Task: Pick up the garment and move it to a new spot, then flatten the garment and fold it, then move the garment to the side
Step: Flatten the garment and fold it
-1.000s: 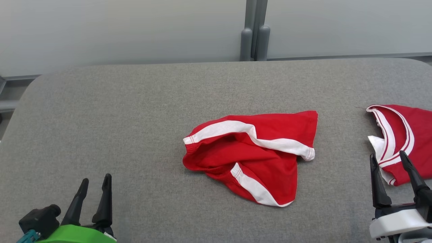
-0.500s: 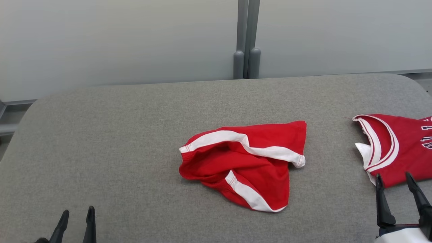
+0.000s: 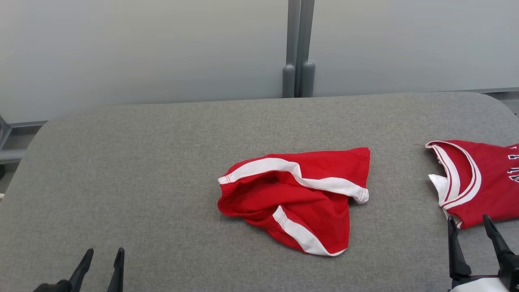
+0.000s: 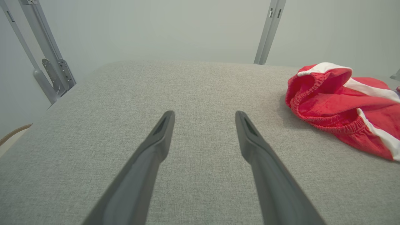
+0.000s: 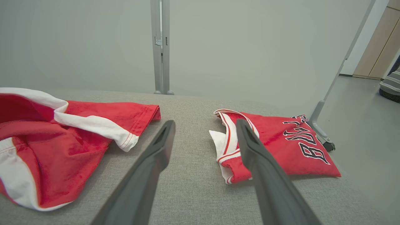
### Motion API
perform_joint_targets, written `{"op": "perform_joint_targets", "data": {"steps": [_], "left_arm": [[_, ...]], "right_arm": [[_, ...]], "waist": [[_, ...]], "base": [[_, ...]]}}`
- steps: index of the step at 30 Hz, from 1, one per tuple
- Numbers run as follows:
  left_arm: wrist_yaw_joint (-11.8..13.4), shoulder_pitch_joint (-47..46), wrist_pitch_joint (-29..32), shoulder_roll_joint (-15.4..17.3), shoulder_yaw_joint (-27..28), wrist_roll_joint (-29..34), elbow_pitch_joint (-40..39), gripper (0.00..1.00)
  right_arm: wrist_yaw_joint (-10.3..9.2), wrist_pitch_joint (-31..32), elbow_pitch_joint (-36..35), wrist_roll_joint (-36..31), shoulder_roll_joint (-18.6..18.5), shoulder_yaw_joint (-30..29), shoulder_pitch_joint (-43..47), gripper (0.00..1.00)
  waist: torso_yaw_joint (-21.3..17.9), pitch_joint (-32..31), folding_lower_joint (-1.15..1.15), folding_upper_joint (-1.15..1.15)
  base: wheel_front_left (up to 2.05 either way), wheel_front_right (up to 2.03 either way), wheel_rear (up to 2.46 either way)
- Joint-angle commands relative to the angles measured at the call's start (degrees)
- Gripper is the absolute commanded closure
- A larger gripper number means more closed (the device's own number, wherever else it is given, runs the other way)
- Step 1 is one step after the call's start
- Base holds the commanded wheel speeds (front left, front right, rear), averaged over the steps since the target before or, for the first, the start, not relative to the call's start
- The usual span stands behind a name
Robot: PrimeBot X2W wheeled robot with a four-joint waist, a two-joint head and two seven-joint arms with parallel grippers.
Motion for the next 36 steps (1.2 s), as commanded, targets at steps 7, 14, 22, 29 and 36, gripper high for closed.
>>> {"op": "perform_joint_targets", "data": {"steps": [7,14,22,29,36], "left_arm": [[-0.21,-1.51,-0.20,0.73,-0.52,0.45,-0.26,0.00],[0.30,-4.51,5.95,0.26,-0.52,-3.92,-1.60,0.00],[6.52,-14.46,31.41,-0.88,-1.64,-13.89,-17.68,0.00],[12.11,-19.18,46.63,-3.37,-6.49,-18.67,-28.61,0.00],[14.14,-20.15,50.57,-4.16,-10.58,-16.79,-32.29,0.00]], "right_arm": [[-0.01,-0.25,0.37,0.16,0.35,0.82,-1.21,0.00],[-0.01,1.29,3.53,5.76,-0.12,4.08,-4.12,0.00],[-0.02,24.97,-4.85,13.22,-8.03,13.83,-13.78,0.00],[-0.03,36.06,-3.74,12.10,-12.51,17.27,-18.49,0.00],[-0.03,33.88,1.31,13.55,-12.20,20.79,-22.21,0.00]], "waist": [[0.31,0.69,0.00,0.17],[1.02,2.30,0.00,0.17],[0.60,11.00,0.00,0.17],[0.21,17.76,0.00,0.17],[-0.68,21.79,0.00,0.17]], "base": [[0.00,0.00,0.00],[0.00,0.00,0.00],[0.00,0.00,0.00],[0.00,0.00,0.00],[0.00,0.00,0.00]]}}
